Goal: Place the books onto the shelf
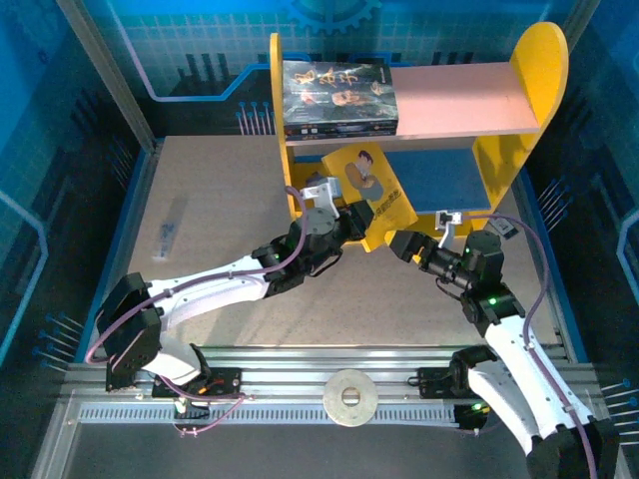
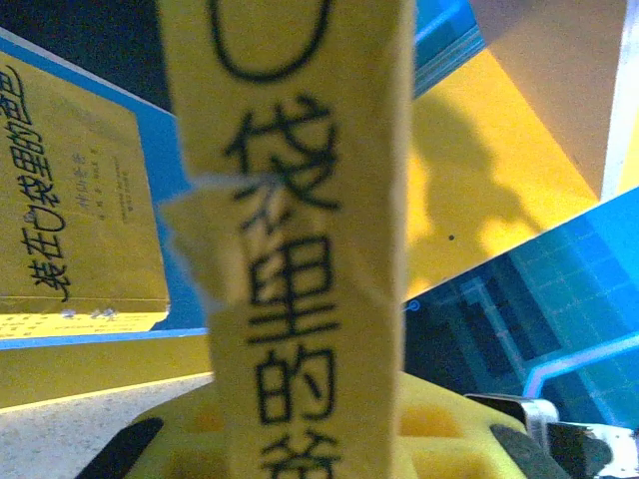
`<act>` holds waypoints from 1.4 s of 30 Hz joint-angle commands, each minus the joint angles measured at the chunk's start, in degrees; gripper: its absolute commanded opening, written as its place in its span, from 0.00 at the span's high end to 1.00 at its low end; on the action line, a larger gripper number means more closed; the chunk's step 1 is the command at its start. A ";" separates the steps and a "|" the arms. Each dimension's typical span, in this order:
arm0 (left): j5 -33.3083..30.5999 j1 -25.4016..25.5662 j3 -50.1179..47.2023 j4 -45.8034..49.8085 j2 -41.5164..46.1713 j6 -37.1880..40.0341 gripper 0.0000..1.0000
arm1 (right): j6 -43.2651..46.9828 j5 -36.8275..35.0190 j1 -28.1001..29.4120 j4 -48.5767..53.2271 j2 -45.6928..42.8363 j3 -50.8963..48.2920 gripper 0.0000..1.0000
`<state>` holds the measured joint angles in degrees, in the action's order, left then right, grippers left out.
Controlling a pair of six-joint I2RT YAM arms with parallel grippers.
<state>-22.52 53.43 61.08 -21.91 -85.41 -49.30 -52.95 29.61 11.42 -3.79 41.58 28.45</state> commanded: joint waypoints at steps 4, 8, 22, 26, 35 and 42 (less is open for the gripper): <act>0.28 -0.06 -1.78 -12.69 -1.23 -3.41 1.00 | -7.11 -1.27 -0.85 -13.30 2.19 -4.05 0.02; 0.89 0.00 -1.89 -14.21 -2.14 -3.80 1.00 | -10.37 -1.83 -0.70 -19.61 4.80 -5.56 0.06; -0.06 0.73 -2.20 -18.42 -4.80 -5.79 1.00 | -18.17 -5.70 0.89 -33.21 10.34 -8.14 0.55; -0.58 0.91 -2.37 -18.43 -5.17 -6.10 1.00 | -17.68 -6.29 0.89 -32.20 9.16 -8.01 0.63; -0.49 0.93 -1.68 -13.88 -3.86 -4.51 0.70 | -14.30 -5.91 -0.46 -28.92 6.74 -6.94 0.81; -2.25 0.81 -2.65 -6.80 -0.38 -3.15 0.47 | -7.74 1.01 -4.57 -21.74 6.42 -2.10 0.87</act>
<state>-24.23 53.87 58.04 -29.67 -89.93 -53.98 -65.89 26.70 9.04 -28.12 48.84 22.35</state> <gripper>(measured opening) 0.526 0.170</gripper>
